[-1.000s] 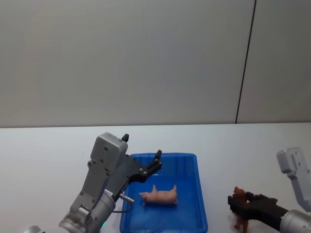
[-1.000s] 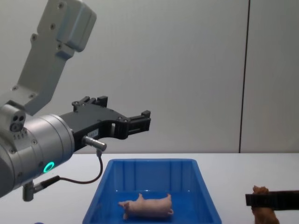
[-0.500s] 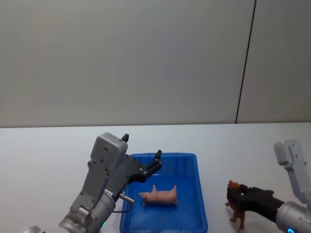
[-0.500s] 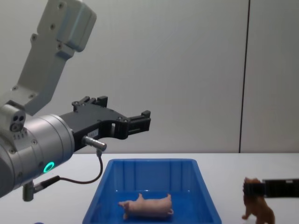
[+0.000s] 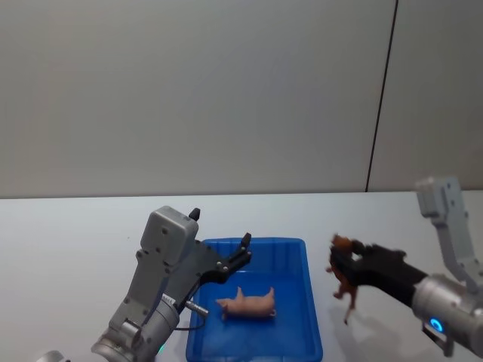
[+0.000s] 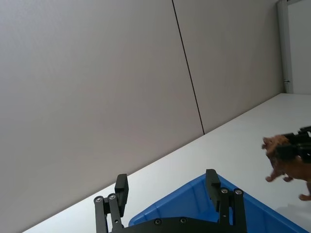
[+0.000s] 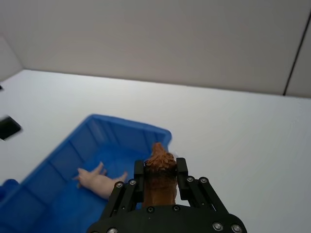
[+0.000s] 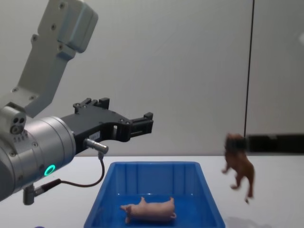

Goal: Pick up the two dolls from the table and place them into the box.

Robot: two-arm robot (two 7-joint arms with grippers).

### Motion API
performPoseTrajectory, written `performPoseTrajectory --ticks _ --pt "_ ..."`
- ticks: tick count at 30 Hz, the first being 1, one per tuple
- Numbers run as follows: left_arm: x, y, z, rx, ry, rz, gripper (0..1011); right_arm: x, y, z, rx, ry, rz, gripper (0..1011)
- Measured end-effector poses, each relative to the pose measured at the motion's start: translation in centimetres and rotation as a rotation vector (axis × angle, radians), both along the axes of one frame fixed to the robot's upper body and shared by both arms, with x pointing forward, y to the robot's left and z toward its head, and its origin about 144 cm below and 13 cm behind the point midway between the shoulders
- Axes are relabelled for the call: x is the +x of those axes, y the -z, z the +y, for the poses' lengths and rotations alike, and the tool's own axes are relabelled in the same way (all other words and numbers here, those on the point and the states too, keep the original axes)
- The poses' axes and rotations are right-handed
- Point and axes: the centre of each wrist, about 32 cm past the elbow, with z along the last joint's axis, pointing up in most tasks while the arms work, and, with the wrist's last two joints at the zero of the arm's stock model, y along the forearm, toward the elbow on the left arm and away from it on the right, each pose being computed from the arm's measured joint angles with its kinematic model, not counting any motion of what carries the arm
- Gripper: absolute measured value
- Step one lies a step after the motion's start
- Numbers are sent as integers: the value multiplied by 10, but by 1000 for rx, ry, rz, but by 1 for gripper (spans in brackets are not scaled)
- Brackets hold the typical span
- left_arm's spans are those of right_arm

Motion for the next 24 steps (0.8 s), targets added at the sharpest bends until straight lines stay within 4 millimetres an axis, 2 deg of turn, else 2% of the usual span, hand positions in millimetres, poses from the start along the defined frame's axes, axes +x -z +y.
performPoseTrajectory --ticks 7,18,24 --pt "0 0 0 0 0 0 1002 8 -17 18 30 -55 -50 371" --pt "0 0 0 0 0 0 1002 22 -19 45 44 -108 -34 371" --pt "0 0 0 0 0 0 1002 29 -12 58 40 -125 -4 533"
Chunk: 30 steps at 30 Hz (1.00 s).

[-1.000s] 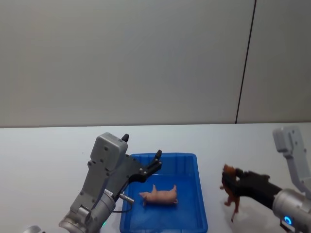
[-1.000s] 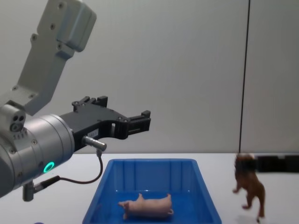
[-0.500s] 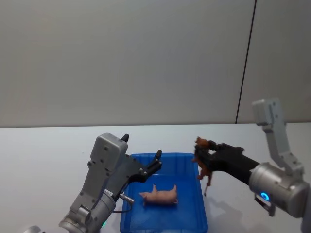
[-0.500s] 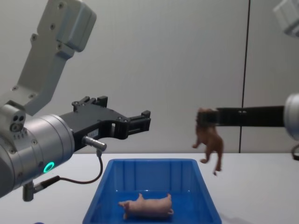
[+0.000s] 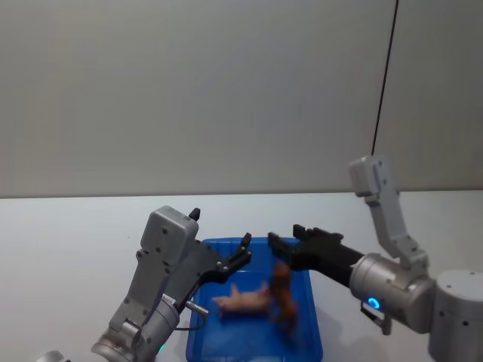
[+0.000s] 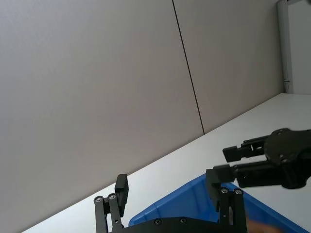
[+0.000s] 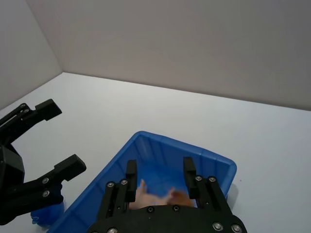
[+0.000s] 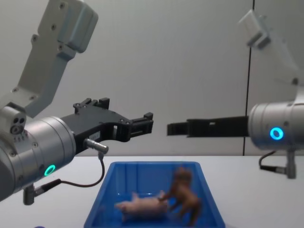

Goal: Pick up the two dolls from the table and place them into the box.

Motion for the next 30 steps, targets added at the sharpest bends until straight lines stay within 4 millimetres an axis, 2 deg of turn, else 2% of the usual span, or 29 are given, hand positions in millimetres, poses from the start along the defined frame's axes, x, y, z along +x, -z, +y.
performPoseTrajectory --ticks 2,7,10,14,17,30 --pt "0 0 0 0 0 0 1002 2 3 4 -3 -3 11 572" --pt "0 0 0 0 0 0 1002 6 8 7 -6 -3 29 766" --pt "0 0 0 0 0 0 1002 7 10 7 -7 2 33 823" --pt "0 0 0 0 0 0 1002 7 13 3 -10 12 25 954" --pt "0 0 0 0 0 0 1002 5 14 -3 -14 22 13 1001" --pt "0 0 0 0 0 0 1002 -21 20 -45 -31 56 -36 1001"
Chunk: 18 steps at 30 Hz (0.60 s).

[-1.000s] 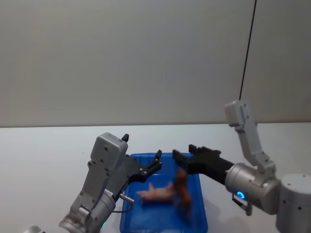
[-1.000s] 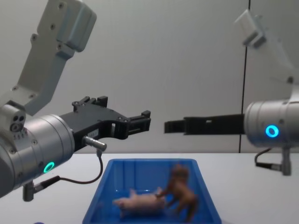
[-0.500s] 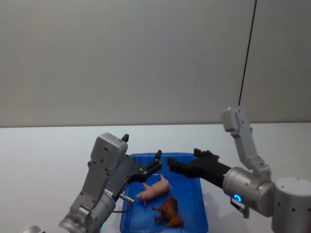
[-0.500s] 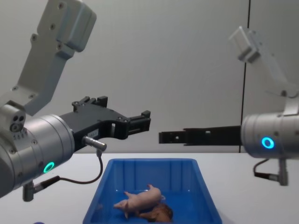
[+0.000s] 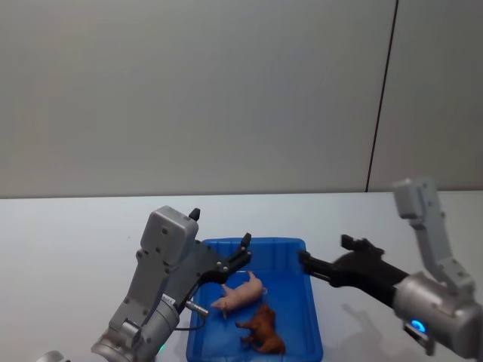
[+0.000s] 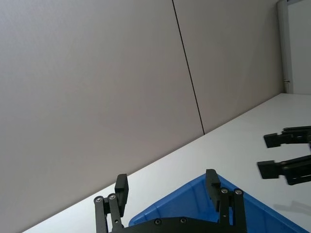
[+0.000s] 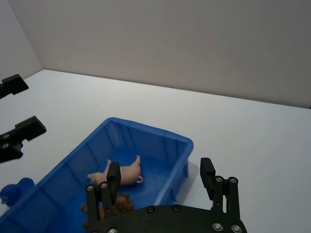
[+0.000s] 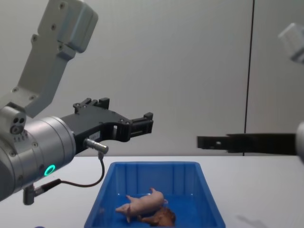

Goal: Pick up the two dolls from the table and place them into the box.

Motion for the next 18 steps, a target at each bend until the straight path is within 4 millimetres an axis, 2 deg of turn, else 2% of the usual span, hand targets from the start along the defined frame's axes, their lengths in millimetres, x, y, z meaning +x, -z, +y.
performPoseTrajectory --ticks 6,18 --pt "0 0 0 0 0 0 1002 -12 3 -17 -5 9 -12 1001" --pt "-6 -2 5 15 -38 3 1002 -24 4 -32 -12 14 -24 1001"
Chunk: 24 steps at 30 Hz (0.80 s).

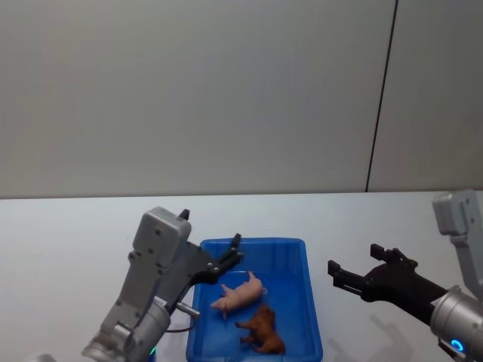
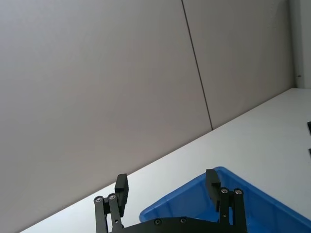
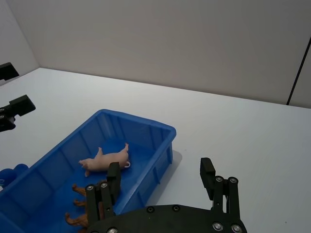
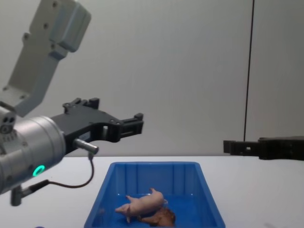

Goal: Pick up the two dolls from the table and place them into the box.

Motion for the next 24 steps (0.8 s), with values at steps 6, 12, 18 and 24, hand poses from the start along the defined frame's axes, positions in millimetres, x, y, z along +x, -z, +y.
performPoseTrajectory --ticks 6,12,18,24 --pt "-12 -2 10 19 -69 23 1002 -3 0 -4 -2 1 -4 1001" --pt "-25 -1 19 27 -127 59 1002 -5 0 -6 -4 2 -5 1001" --pt "-40 6 29 32 -184 112 1002 -6 0 -8 -5 2 -7 1001" --pt "-49 14 35 28 -210 151 1002 -7 0 -8 -5 2 -7 1001"
